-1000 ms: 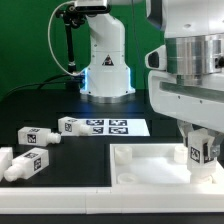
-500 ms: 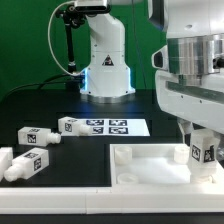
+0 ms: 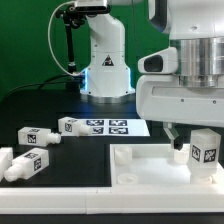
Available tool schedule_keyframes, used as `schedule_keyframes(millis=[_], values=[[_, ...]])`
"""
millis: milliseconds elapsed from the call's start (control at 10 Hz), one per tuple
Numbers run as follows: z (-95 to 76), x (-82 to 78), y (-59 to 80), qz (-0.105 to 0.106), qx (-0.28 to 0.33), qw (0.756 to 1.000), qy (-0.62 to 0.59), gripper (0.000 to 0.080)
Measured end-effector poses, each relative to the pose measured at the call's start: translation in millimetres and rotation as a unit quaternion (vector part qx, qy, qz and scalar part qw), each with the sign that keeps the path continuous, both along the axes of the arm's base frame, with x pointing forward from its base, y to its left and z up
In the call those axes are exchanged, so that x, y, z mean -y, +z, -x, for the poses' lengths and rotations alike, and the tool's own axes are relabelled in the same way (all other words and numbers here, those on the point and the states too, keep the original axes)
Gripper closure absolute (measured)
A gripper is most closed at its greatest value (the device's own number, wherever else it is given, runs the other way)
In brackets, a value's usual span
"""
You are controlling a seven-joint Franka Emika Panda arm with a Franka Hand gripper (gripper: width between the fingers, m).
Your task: Assemble one leg
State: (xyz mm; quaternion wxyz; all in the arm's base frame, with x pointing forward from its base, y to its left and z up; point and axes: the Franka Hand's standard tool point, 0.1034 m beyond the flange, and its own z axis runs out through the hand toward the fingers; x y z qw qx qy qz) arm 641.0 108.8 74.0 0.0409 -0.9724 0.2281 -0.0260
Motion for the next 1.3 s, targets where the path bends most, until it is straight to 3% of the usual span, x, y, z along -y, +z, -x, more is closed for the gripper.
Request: schedule_keyframes(millis=[100,200,300,400,500,600,700,1000,1300], values=[[-7.1,0.4,6.5,0.011,0.013,0.994,0.106,0.0150],[-9.3,-9.4,8.1,0.020,0.033,0.978,0.206,0.0150],[-7.4,-11.7,7.0,0.023,0.037,0.968,0.248,0.0150],[-7.4,-11.2,6.8,0.022,0.037,0.969,0.243,0.0150],[-7.3,-11.5,6.7,0.021,0.036,0.971,0.235,0.0272],[-7.2,-11.4,6.6,0.021,0.036,0.971,0.233,0.0272],[-7.3,-11.3,6.7,0.014,0.033,0.982,0.186,0.0467],[-7.0,-3.9,4.0,0.011,0.030,0.999,0.019,0.0503],[-5.6,0.6,3.1,-0.016,0.016,0.981,-0.190,0.0503]])
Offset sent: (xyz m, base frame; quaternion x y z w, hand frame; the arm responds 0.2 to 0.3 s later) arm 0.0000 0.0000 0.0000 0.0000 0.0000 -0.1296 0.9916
